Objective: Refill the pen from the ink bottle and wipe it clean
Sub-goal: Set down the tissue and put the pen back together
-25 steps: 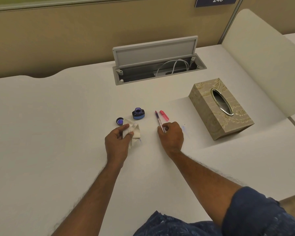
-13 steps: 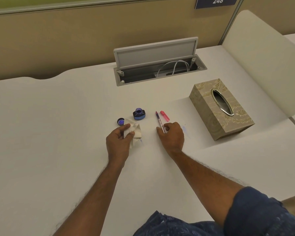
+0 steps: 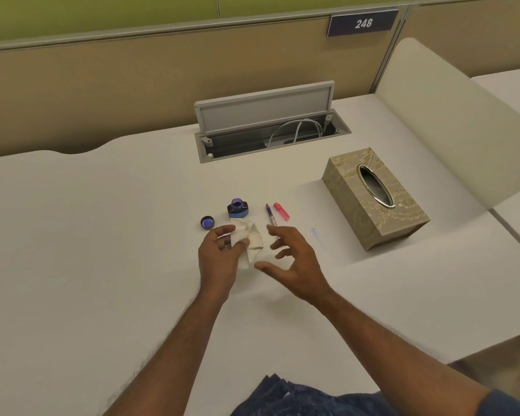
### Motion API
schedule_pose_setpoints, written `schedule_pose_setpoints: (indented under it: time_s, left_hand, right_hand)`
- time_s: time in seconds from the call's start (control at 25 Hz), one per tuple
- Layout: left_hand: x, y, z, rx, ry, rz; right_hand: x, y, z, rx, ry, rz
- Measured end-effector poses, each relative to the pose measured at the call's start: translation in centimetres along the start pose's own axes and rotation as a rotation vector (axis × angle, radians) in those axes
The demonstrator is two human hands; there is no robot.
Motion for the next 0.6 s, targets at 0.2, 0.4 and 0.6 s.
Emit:
schedule_pose_setpoints:
  time_s: [0.2,0.4,0.6]
  left_hand:
    - [-2.1,-3.5,-0.5,-0.047,0.049,-0.172]
    - [-3.9,-5.3,-0.2,0.112,-0.053,-0.254]
    - [-6.6,-7.6,0.2,0.282,-0.179,-0.324]
  right_hand:
    - [-0.9,0.4,-0.9,-0.046,0.080,0.067]
    - [-2.1,2.9,-1.0,-0.141,0.083,0.177]
    - [-3.1,6.3,-1.6,-0.107,0.071,0.279]
Point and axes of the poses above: each hand's wrist, its own x-axis towards the middle knuckle, its own y-axis out of the back of the hand, z = x × y, the point moved 10 cm from there along x, towards the middle knuckle, and after that the axes turned 4 degrees about y, right-handed, at the moved point
